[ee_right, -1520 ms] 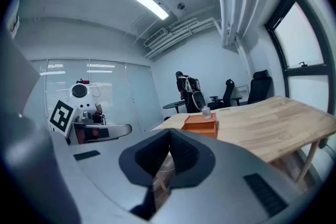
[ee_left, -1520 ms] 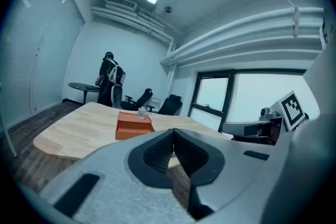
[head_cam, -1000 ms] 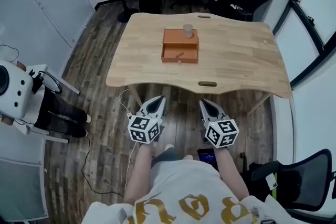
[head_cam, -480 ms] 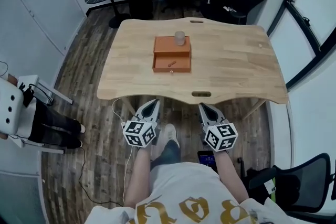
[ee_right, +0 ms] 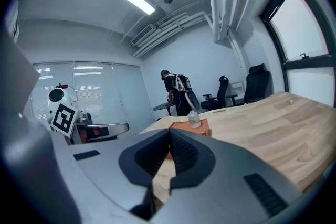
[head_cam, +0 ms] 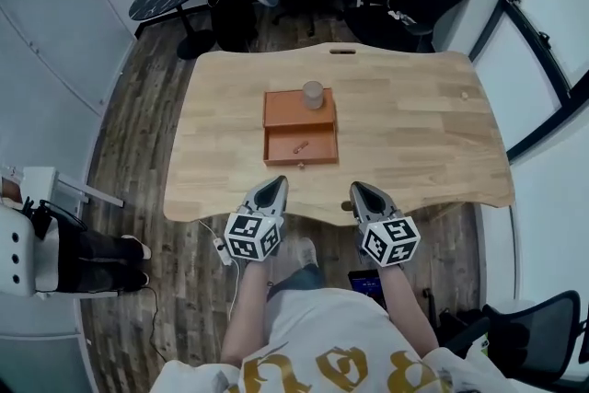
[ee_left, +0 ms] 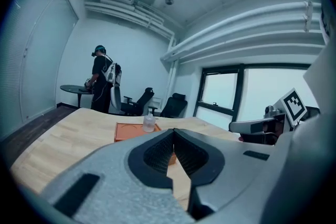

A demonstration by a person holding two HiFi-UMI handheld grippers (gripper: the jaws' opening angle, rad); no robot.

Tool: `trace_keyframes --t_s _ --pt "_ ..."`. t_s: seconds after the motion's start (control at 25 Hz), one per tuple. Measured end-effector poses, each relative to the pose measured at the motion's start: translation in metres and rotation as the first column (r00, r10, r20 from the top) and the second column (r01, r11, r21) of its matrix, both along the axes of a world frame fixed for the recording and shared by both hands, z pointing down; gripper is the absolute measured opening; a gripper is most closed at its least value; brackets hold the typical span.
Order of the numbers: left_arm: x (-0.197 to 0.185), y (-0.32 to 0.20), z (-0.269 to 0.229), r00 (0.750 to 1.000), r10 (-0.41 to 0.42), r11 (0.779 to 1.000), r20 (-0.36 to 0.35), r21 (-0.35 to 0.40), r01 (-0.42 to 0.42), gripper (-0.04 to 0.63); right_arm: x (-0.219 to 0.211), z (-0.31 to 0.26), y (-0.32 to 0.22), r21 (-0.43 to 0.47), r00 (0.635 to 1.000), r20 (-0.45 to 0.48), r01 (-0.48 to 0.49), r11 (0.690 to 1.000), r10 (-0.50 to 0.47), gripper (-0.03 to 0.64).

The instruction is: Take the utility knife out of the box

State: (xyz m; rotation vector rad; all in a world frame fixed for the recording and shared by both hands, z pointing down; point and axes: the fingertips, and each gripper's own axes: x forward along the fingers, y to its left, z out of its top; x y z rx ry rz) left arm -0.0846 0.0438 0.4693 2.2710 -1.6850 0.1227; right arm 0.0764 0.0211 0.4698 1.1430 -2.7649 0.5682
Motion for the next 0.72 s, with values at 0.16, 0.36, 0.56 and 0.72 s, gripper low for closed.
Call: trace_keyframes --t_s 0.16,0.36,0.56,0.72 --pt "-0.023 -0.052 0.005 1.000 0.017 1.000 0.002 -0.010 -0.017 0.009 -0.024 0.005 -0.047 -0.005 1.000 -0.023 -0.020 1.000 0.020 0.011" --pt "-0.046 -0.106 0.008 0.999 0.035 0.999 -0.013 0.000 -0.035 0.009 -0.041 0.015 -0.094 -0.013 0.995 -0.058 -0.077 0.997 0.076 0.011" --pt "-0.058 -0.132 0.014 0.998 0.051 0.999 -0.028 -0.012 -0.051 0.009 -0.047 0.025 -0.114 -0.044 0.991 -0.067 -0.116 0.992 0.113 0.011" --pt "-0.062 -0.146 0.016 0.998 0.060 0.998 -0.023 -0.013 -0.060 0.009 -0.045 0.024 -0.123 -0.038 0.988 -0.068 -0.141 0.989 0.138 0.011"
